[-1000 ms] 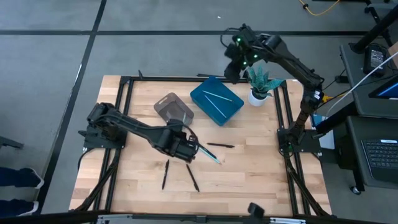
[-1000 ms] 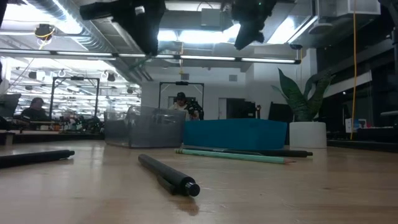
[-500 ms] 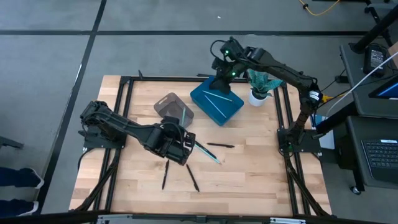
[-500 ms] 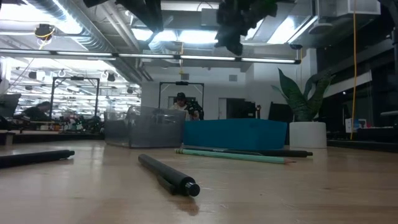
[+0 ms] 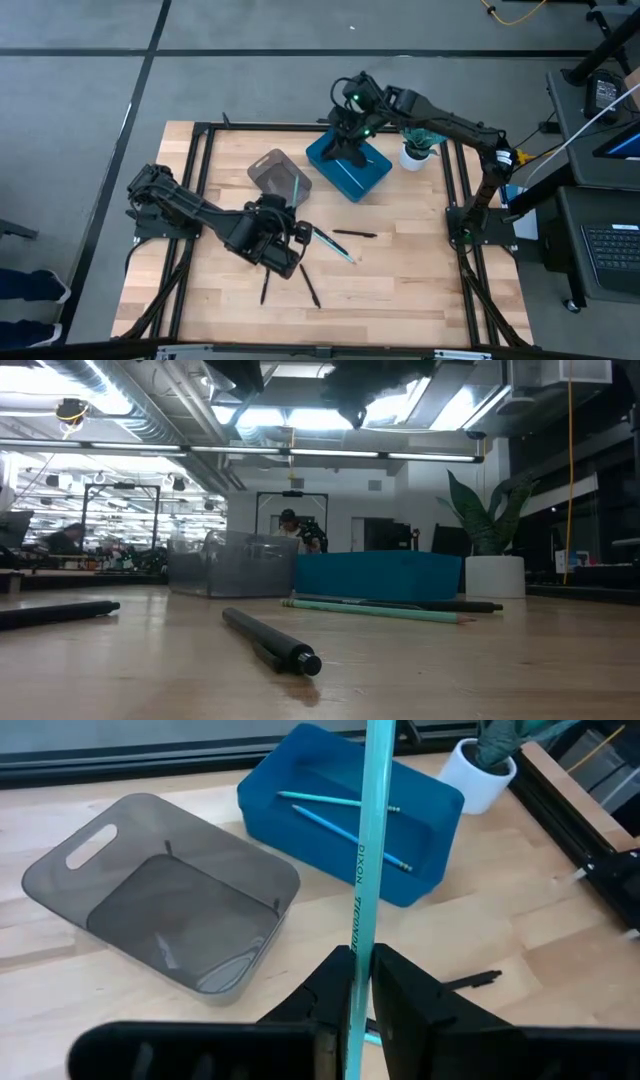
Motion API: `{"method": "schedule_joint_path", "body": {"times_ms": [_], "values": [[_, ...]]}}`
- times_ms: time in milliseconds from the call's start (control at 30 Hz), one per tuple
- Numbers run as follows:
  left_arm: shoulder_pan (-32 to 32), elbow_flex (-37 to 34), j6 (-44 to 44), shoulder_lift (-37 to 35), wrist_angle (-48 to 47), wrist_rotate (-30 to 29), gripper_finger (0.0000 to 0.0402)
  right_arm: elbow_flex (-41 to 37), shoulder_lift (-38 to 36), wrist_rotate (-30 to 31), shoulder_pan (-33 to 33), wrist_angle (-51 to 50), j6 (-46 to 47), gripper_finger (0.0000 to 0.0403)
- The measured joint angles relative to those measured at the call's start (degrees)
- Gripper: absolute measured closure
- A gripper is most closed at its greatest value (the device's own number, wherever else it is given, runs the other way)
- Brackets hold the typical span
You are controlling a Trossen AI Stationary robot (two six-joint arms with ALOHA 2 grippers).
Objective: Sort pens & pencils
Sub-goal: Put the light blue pencil into the blue bin
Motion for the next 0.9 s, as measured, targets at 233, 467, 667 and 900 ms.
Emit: {"method": "schedule_joint_path", "body": {"times_ms": [233,467,667,900], "values": [[0.0,0.0,0.0,0.0,0.0,-1.4,0.0363,0.0,0.0,-5.2,3.0,5.7,1.9,0.0299],[0.4,0.0,0.0,-0.2,0.0,-2.5,0.0363,0.0,0.0,-5.2,5.7,9.3,2.2,0.0299],[0.6,0.0,0.0,-1.1,0.1,-3.8,0.0363,0.0,0.0,-3.7,5.7,12.4,3.4,0.0299],[0.4,0.0,0.8,-2.5,0.4,-5.6,0.0363,0.0,0.1,0.5,4.6,13.4,3.3,0.0299]]}}
